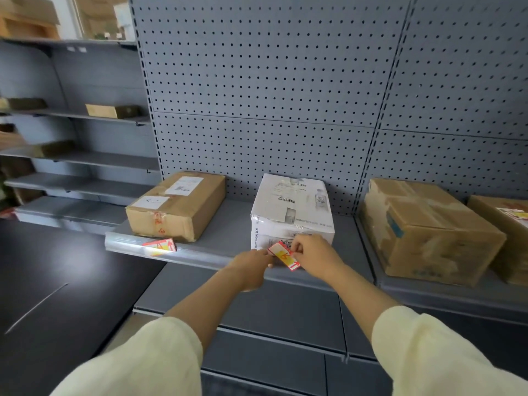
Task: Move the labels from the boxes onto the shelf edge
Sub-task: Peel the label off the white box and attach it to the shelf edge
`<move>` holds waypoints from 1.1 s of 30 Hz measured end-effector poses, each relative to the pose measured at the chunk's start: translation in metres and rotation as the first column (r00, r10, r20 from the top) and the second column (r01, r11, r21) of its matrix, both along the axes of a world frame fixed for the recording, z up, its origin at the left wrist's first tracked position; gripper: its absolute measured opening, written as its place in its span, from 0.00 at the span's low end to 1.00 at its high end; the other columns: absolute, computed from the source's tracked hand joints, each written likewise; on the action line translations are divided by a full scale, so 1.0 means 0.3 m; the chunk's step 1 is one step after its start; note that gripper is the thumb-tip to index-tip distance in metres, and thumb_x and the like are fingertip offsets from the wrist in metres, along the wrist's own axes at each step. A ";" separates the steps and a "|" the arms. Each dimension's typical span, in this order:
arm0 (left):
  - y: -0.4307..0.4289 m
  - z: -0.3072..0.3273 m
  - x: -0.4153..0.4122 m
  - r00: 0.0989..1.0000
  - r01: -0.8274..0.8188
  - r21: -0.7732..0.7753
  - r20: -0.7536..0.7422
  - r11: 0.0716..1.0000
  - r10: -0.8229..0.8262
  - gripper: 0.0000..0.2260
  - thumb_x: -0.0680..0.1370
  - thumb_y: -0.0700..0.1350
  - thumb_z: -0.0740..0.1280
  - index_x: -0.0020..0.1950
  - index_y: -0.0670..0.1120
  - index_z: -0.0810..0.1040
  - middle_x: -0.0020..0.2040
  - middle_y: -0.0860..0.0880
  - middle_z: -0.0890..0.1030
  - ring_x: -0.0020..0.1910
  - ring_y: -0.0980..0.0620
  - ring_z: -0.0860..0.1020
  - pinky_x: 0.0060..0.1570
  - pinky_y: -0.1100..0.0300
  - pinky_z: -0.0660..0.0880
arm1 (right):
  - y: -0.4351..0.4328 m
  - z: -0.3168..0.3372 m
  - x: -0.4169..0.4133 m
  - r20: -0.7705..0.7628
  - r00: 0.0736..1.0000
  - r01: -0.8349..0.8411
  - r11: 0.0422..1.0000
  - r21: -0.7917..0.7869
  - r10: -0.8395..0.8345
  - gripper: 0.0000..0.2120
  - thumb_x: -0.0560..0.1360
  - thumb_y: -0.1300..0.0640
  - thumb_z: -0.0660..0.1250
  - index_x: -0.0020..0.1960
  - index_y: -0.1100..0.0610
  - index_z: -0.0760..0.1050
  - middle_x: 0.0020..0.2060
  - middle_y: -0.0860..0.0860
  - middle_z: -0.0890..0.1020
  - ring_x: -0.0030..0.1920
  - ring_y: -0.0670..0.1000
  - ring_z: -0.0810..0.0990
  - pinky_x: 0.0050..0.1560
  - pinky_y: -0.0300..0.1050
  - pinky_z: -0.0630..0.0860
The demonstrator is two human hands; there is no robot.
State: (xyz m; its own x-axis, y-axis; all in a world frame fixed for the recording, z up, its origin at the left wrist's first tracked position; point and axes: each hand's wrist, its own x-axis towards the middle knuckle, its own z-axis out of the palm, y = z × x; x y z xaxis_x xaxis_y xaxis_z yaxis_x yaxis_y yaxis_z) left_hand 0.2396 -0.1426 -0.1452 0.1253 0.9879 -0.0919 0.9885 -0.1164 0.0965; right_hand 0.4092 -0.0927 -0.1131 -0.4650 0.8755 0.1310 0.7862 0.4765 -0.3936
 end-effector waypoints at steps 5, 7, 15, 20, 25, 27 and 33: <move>-0.004 -0.006 0.000 1.000 -0.007 0.015 0.027 1.000 0.007 0.23 0.76 0.34 0.61 0.69 0.51 0.73 0.67 0.48 0.74 0.63 0.44 0.75 0.58 0.51 0.75 | 0.004 -0.018 -0.006 0.067 0.998 -0.006 1.000 0.010 0.005 0.05 0.75 0.61 0.65 0.47 0.54 0.79 0.46 0.51 0.82 0.46 0.53 0.80 0.47 0.49 0.78; -0.005 -0.008 0.000 0.999 -0.003 0.013 0.033 1.000 0.002 0.23 0.76 0.33 0.62 0.69 0.51 0.73 0.66 0.48 0.74 0.62 0.44 0.76 0.59 0.51 0.76 | 0.004 -0.029 -0.011 0.088 0.996 -0.009 1.000 0.019 0.007 0.05 0.75 0.61 0.65 0.47 0.54 0.78 0.46 0.51 0.81 0.45 0.53 0.80 0.46 0.49 0.78; -0.009 -0.005 -0.012 0.999 0.015 0.011 0.048 1.000 -0.015 0.19 0.76 0.35 0.63 0.65 0.48 0.76 0.64 0.47 0.75 0.63 0.45 0.74 0.62 0.51 0.74 | 0.024 -0.074 -0.019 0.191 0.982 -0.003 0.999 0.043 -0.006 0.10 0.74 0.65 0.62 0.45 0.54 0.79 0.46 0.53 0.83 0.45 0.55 0.81 0.45 0.47 0.77; -0.023 0.001 -0.024 0.999 0.013 0.040 0.029 0.999 -0.014 0.19 0.76 0.35 0.62 0.64 0.49 0.77 0.65 0.48 0.76 0.63 0.46 0.75 0.59 0.53 0.74 | 0.021 -0.088 -0.036 0.354 0.934 -0.108 0.979 0.170 0.042 0.12 0.74 0.66 0.61 0.50 0.55 0.80 0.48 0.54 0.83 0.45 0.57 0.81 0.47 0.49 0.80; -0.034 0.004 -0.056 0.998 -0.036 0.049 0.051 0.998 0.034 0.20 0.76 0.34 0.61 0.63 0.50 0.78 0.64 0.50 0.76 0.60 0.47 0.77 0.55 0.55 0.75 | 0.019 -0.089 -0.042 0.422 0.905 -0.170 0.957 0.236 0.057 0.13 0.74 0.66 0.62 0.52 0.55 0.81 0.48 0.53 0.84 0.45 0.56 0.82 0.47 0.50 0.81; -0.034 0.014 -0.064 0.998 -0.047 0.038 0.048 0.998 0.045 0.19 0.76 0.35 0.60 0.63 0.50 0.78 0.64 0.50 0.76 0.61 0.47 0.77 0.55 0.55 0.75 | 0.016 -0.082 -0.031 0.405 0.913 -0.168 0.954 0.247 0.056 0.13 0.75 0.65 0.61 0.54 0.55 0.80 0.51 0.53 0.83 0.47 0.55 0.81 0.48 0.50 0.80; -0.016 0.045 -0.039 0.999 -0.022 0.034 0.038 0.999 0.021 0.21 0.75 0.33 0.59 0.63 0.51 0.78 0.64 0.50 0.77 0.62 0.47 0.76 0.59 0.55 0.75 | 0.020 -0.037 0.079 0.322 0.947 -0.117 0.957 0.267 0.026 0.13 0.78 0.61 0.59 0.57 0.53 0.78 0.54 0.52 0.81 0.53 0.53 0.78 0.52 0.48 0.77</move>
State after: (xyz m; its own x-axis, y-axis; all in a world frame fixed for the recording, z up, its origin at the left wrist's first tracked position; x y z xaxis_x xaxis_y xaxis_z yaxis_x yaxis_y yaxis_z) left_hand 0.2279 -0.1472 -0.1316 0.1066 0.9929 -0.0537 0.9866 -0.0989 0.1298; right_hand 0.4328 -0.0866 -0.1240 -0.5817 0.7875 0.2035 0.8069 0.5902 0.0227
